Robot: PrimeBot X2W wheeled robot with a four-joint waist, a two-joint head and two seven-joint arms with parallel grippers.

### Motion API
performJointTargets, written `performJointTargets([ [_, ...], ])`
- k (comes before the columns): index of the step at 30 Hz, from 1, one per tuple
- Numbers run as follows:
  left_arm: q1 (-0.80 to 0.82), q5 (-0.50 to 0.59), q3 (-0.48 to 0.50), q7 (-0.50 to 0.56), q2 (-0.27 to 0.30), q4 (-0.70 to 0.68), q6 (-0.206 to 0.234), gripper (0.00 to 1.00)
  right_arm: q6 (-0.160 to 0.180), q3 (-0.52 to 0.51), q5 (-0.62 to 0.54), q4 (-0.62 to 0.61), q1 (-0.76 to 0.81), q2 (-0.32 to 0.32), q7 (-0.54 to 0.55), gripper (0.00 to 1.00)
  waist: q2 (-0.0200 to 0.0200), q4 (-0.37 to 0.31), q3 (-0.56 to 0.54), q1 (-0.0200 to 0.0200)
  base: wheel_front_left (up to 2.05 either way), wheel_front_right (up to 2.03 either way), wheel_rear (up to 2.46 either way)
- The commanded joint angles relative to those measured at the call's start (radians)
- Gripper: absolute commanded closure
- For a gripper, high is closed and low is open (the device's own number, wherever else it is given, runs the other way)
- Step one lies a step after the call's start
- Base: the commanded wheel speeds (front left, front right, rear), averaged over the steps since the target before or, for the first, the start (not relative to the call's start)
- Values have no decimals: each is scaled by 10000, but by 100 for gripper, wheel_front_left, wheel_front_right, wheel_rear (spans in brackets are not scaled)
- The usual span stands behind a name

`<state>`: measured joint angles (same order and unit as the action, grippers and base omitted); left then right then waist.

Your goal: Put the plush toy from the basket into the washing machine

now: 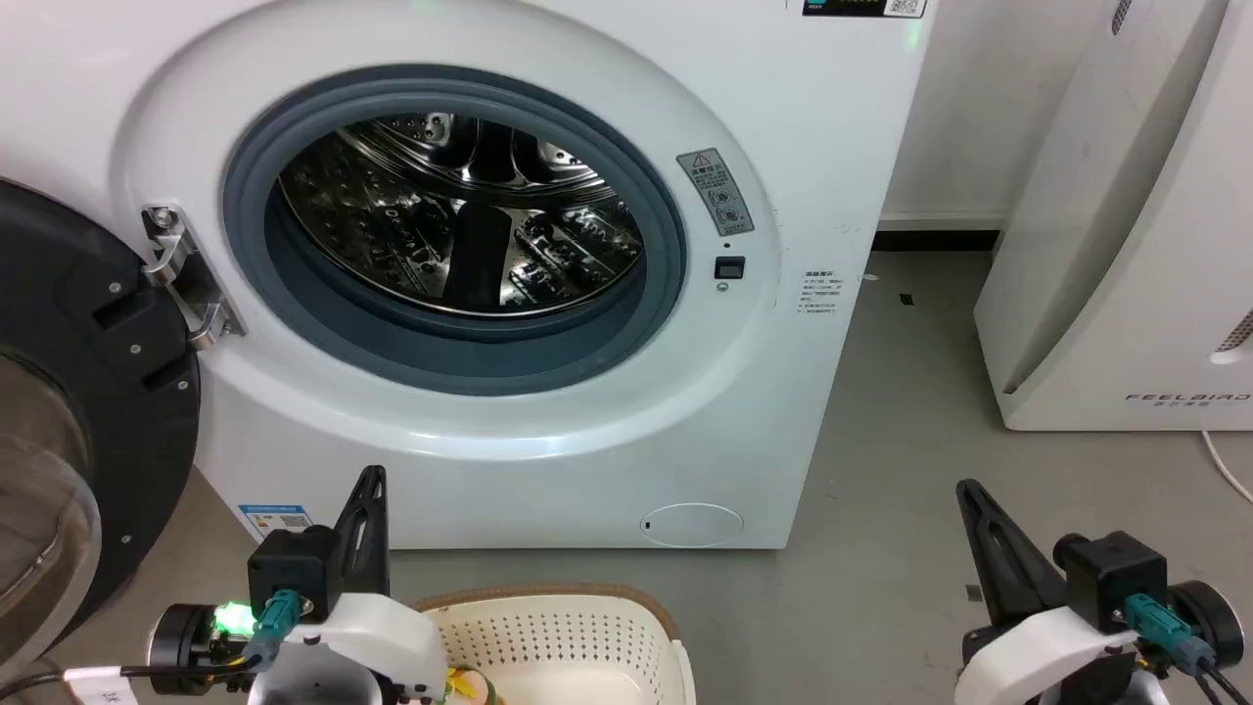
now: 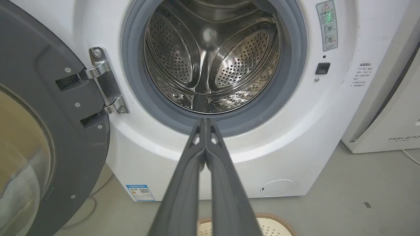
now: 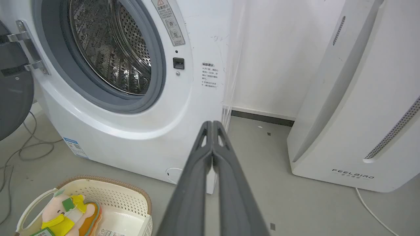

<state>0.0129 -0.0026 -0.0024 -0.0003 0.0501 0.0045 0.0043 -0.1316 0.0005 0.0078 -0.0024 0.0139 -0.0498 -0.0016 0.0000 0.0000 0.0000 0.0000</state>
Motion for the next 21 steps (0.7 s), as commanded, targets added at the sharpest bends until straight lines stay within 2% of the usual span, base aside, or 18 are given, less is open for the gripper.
performJointTargets([
  [1, -129, 26, 24, 3, 1, -45, -43, 100, 9, -5, -78, 24, -139, -4, 16, 100, 0, 0, 0, 0, 0, 0, 0],
  [20, -129, 26, 24, 3, 1, -45, -43, 100, 9, -5, -78, 24, -139, -4, 16, 100, 0, 0, 0, 0, 0, 0, 0],
  [21, 0, -1, 0, -1, 0, 0, 1, 0, 0, -3, 0, 0, 0, 0, -2, 0, 0, 0, 0, 0, 0, 0, 0],
])
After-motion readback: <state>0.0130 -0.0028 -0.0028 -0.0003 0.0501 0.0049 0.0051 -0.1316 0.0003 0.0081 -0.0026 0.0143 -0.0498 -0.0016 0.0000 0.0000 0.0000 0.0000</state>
